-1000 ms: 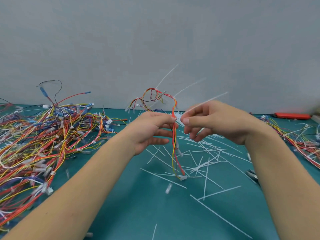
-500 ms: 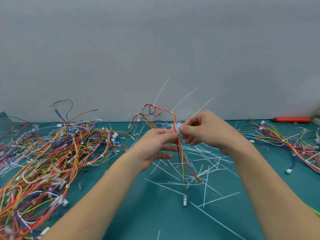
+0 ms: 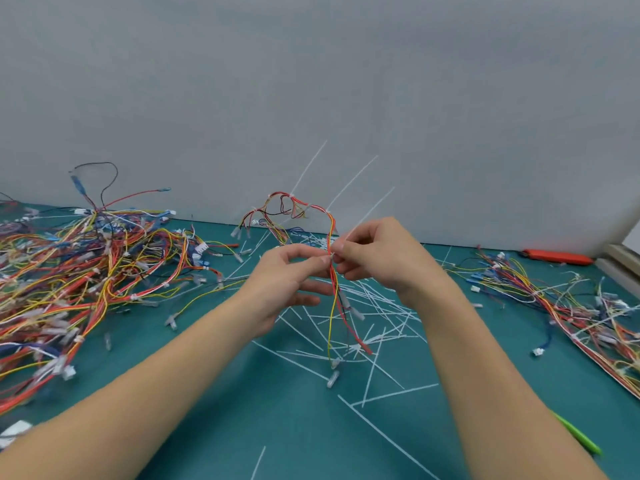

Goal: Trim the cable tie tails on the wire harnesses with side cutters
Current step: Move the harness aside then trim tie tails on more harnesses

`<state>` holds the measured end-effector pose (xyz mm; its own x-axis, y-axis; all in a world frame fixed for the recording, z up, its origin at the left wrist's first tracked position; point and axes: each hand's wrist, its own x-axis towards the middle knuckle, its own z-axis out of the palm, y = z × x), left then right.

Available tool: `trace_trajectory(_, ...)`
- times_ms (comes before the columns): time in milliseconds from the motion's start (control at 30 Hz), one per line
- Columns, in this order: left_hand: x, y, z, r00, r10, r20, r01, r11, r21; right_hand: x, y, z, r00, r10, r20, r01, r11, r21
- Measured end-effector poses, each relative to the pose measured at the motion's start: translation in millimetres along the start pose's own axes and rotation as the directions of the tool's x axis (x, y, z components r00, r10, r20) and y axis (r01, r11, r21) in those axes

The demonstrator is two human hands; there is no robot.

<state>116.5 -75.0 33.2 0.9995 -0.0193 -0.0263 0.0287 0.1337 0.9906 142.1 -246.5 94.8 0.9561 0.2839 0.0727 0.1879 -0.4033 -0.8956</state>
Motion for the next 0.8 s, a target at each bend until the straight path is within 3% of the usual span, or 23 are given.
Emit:
trace_trajectory(133, -2.3, -16.3, 2.7, 0.998, -0.058, 0.034, 0.062, 0.986, -0.156, -0.5, 5.5, 0.7, 0.997, 0.044, 0.057, -0.044, 0.999, 0.006)
trace_trajectory(333, 0.1, -27.3, 5.5, 0.993, -0.092, 0.068, 0.105, 0.969, -0.223, 2.2, 12.0, 0.1, 0.993, 0.077, 0.093, -0.078, 0.997, 0.007)
trace_trajectory(600, -1.9, -26.0, 3.2, 0.987, -0.105, 0.118, 0.129, 0.967, -0.218, 3.1, 13.1, -1.1, 0.992, 0.079, 0.095, -0.078, 0.997, -0.017)
trace_trajectory(800, -2.0, -29.5, 3.7, 0.988, -0.098, 0.122, 0.119, 0.977, -0.177, 0.6, 10.9, 1.4, 0.995, 0.04, 0.092, -0.022, 0.981, -0.191)
